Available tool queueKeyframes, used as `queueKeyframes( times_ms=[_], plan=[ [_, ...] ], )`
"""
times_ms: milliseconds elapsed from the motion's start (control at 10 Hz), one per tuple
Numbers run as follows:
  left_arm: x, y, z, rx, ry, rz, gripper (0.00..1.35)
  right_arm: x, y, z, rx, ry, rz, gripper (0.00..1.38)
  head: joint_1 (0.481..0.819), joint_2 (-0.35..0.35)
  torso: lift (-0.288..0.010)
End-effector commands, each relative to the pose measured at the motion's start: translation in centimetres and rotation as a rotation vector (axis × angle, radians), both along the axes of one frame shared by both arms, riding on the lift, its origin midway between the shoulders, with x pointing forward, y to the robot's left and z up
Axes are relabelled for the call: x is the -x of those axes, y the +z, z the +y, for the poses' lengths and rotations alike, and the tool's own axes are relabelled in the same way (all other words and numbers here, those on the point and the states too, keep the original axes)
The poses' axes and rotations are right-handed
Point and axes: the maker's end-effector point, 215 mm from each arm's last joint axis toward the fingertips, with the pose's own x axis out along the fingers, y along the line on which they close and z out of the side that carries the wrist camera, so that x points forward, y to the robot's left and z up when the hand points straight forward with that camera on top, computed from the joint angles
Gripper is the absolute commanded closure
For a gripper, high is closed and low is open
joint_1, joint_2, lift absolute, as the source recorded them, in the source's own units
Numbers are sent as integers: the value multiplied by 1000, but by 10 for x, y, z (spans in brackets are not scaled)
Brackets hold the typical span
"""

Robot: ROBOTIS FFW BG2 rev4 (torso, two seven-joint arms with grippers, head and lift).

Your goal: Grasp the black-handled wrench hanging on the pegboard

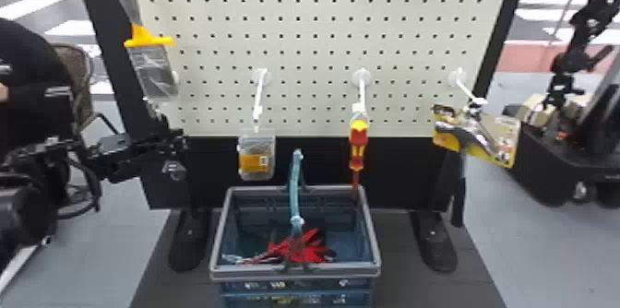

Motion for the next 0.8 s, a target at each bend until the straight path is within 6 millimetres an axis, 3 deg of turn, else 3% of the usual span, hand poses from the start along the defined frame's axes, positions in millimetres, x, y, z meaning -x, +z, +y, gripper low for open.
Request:
queueKeyframes(
  times_ms=[0,700],
  plan=[
    [-1,2,-3,-18,-6,-22,1216,0,0,0,1,0,0,107,549,0,-100],
    [-2,8,-5,-20,-5,-49,1216,1,-2,0,0,0,5,107,549,0,-100]
  ],
)
